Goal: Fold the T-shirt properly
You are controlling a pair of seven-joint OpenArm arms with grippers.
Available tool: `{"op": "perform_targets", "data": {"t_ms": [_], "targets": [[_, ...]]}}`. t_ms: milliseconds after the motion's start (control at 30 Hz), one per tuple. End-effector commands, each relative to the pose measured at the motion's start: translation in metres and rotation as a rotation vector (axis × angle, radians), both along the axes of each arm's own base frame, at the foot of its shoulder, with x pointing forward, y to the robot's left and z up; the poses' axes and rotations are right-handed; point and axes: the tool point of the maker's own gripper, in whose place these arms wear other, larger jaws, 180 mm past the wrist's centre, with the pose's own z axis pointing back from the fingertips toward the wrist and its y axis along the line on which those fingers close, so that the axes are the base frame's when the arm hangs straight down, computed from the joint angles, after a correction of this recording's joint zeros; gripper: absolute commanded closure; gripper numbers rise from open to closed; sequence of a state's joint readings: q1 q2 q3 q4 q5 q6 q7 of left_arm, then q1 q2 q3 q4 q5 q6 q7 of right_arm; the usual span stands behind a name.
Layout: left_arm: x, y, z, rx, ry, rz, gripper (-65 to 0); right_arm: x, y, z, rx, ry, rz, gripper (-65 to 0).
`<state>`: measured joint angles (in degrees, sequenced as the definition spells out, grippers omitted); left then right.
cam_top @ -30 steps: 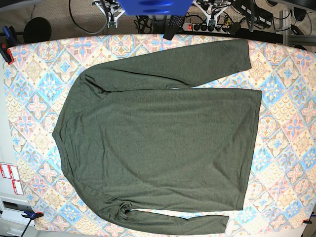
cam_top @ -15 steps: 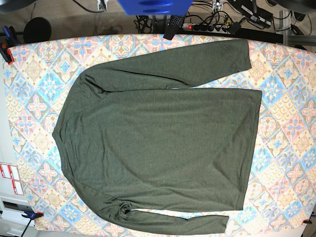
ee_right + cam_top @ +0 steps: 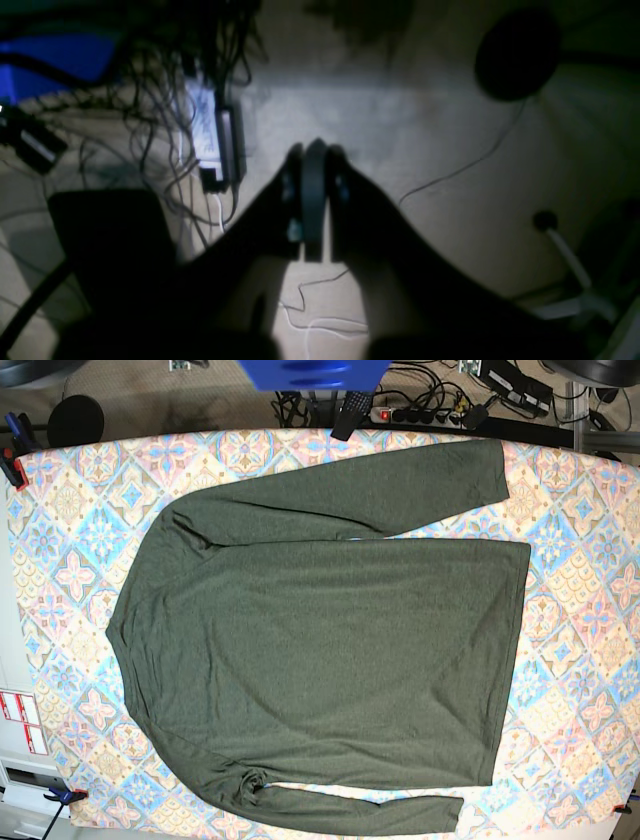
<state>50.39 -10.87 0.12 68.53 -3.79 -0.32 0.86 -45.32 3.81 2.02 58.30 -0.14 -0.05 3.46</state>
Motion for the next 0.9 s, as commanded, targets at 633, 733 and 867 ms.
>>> {"op": "perform_targets", "data": {"t_ms": [633,733,867], "targets": [[0.084,-0.001,0.139,-0.086,-0.35,-0.002,0.0,0.101,-0.07,0.138,-0.214,-0.29,0.006,0.0],[0.096,0.019,0.148,-0.028,-0.396,0.026,-0.2,0.118,-0.066,0.151,-0.213,-0.308,0.01,0.0],[0.121,0.037,0.154,-0.008,-0.469,0.078,-4.8,0.117,-0.065,0.15,-0.209,-0.26,-0.003,0.0]]}}
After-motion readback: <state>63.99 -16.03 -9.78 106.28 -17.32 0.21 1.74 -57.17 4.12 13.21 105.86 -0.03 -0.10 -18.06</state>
